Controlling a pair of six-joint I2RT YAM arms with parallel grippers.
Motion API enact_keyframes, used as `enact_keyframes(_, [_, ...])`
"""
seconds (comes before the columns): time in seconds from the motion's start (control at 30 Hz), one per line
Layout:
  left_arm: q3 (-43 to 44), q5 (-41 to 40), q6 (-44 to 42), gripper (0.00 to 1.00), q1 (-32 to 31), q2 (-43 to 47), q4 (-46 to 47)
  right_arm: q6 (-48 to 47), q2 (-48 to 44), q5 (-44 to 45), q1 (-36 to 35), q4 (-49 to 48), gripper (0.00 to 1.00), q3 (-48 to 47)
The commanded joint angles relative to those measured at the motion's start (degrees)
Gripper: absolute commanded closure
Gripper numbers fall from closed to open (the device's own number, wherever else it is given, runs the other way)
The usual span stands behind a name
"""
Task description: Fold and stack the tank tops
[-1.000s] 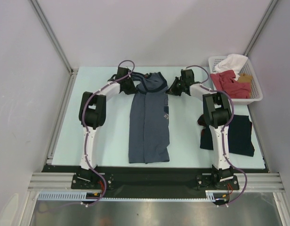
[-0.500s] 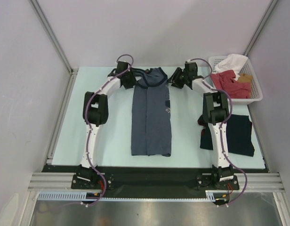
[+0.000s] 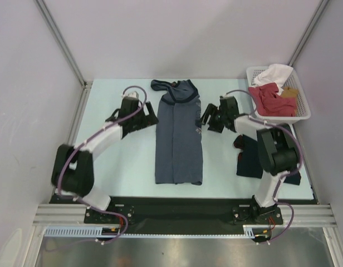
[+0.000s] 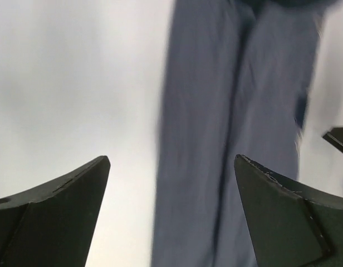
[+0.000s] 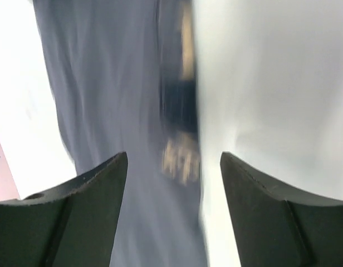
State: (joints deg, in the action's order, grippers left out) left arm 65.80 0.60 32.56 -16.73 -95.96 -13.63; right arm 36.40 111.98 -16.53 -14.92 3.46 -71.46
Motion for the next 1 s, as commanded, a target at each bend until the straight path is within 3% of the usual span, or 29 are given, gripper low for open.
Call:
enact_keyframes(0.0, [-12.9,-1.9,1.3,0.00,-4.0,13.5,3.9,-1.7,-14.8,3.5,-4.0,-2.9,0.26,11.2])
enact_keyframes(0.1, [-30.8,2.2,3.3,0.00,-5.0,25.3,6.3,-2.2,-25.7,6.6,-9.0,-0.8,0.32,23.0])
enact_keyframes(0.23, [-40.7,3.0,4.0,0.00,-7.0,39.8,0.7,1.0,-38.1,10.2,-15.2,4.3,0.39,35.7])
enact_keyframes(0.43, [-50.9,2.9,10.7,0.02,-14.3,54.2,-3.6,7.3,-50.7,15.2,-23.5,9.0,0.39,44.4])
enact_keyframes(0.57, [-53.8,3.6,12.7,0.03,-15.2,54.5,-2.6,12.0,-51.3,16.4,-30.2,6.5,0.37,48.2])
enact_keyframes(0.7, [-53.7,4.1,12.5,0.03,-15.7,52.0,-0.4,15.0,-47.0,16.4,-32.5,3.0,0.39,49.2])
enact_keyframes(0.8, [-53.7,5.3,13.0,0.12,-16.3,49.5,2.8,15.7,-44.1,16.4,-33.9,1.5,0.49,49.0])
enact_keyframes(0.87, [-53.8,5.6,13.3,0.21,-17.0,47.5,4.5,16.0,-43.9,18.4,-34.3,2.1,0.62,48.5])
enact_keyframes(0.97, [-54.1,5.1,13.3,0.26,-18.1,45.8,4.7,16.1,-45.0,19.6,-35.0,4.4,0.79,48.1])
